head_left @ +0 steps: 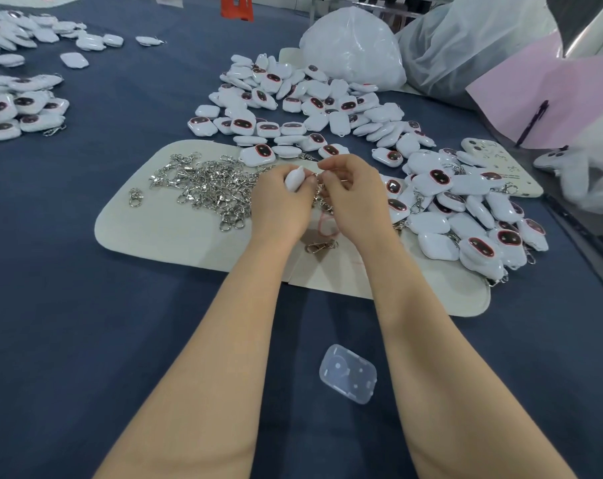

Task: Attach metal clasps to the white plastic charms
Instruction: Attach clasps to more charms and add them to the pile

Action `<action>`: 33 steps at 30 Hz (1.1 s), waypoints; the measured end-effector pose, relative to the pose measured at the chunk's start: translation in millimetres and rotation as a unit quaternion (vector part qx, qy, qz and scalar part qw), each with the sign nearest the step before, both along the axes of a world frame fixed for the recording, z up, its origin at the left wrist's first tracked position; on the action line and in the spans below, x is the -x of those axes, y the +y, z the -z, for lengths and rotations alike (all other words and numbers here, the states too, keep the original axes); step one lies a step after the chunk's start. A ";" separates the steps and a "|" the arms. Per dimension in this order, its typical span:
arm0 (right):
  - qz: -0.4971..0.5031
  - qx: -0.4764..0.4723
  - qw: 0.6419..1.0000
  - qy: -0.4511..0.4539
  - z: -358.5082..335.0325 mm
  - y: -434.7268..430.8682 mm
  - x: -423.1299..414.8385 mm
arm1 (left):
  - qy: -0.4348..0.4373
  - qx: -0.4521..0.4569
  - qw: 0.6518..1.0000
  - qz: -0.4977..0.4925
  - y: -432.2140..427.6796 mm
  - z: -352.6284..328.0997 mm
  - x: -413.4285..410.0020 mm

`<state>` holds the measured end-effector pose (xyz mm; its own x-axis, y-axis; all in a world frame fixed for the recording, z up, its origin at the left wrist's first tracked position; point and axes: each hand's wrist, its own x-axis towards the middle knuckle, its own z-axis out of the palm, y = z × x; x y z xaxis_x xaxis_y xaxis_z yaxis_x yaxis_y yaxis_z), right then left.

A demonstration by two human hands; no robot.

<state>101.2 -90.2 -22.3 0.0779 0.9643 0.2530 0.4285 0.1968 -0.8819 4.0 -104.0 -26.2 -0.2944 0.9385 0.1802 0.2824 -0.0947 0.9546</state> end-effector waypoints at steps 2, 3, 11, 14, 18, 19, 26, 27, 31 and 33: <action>0.003 -0.004 1.000 -0.007 0.6 -0.2 0.3 | -0.008 0.001 1.000 -0.001 0.2 -0.3 0.1; 0.005 -0.007 1.000 -0.004 0.3 -0.5 0.2 | -0.011 0.003 1.000 -0.003 0.2 -0.4 0.2; -0.020 -0.064 0.998 -0.016 -1.9 -7.3 4.5 | -0.036 0.017 0.999 -0.013 0.4 -2.4 1.7; -0.020 -0.071 0.997 -0.028 -0.4 -8.3 7.0 | -0.057 0.027 0.998 -0.016 0.5 -2.6 3.2; -0.010 -0.072 0.997 -0.028 2.7 -6.9 7.8 | -0.064 0.029 0.997 -0.016 1.2 -1.8 3.4; -0.007 -0.076 0.997 -0.027 3.6 -6.3 7.6 | -0.061 0.028 0.998 -0.015 1.5 -1.4 3.2; 0.008 -0.090 0.995 -0.029 6.8 -4.2 8.8 | -0.034 0.021 0.999 -0.015 2.4 -0.1 2.9; 0.008 -0.092 0.995 -0.029 7.0 -4.2 8.9 | -0.033 0.019 0.999 -0.014 2.6 0.1 2.6; 0.006 -0.096 0.995 -0.024 7.2 -4.5 9.1 | -0.030 0.017 0.999 -0.014 2.7 1.2 1.8; 0.006 -0.095 0.995 -0.026 7.1 -3.9 9.5 | -0.036 0.017 0.999 -0.014 2.7 1.0 1.9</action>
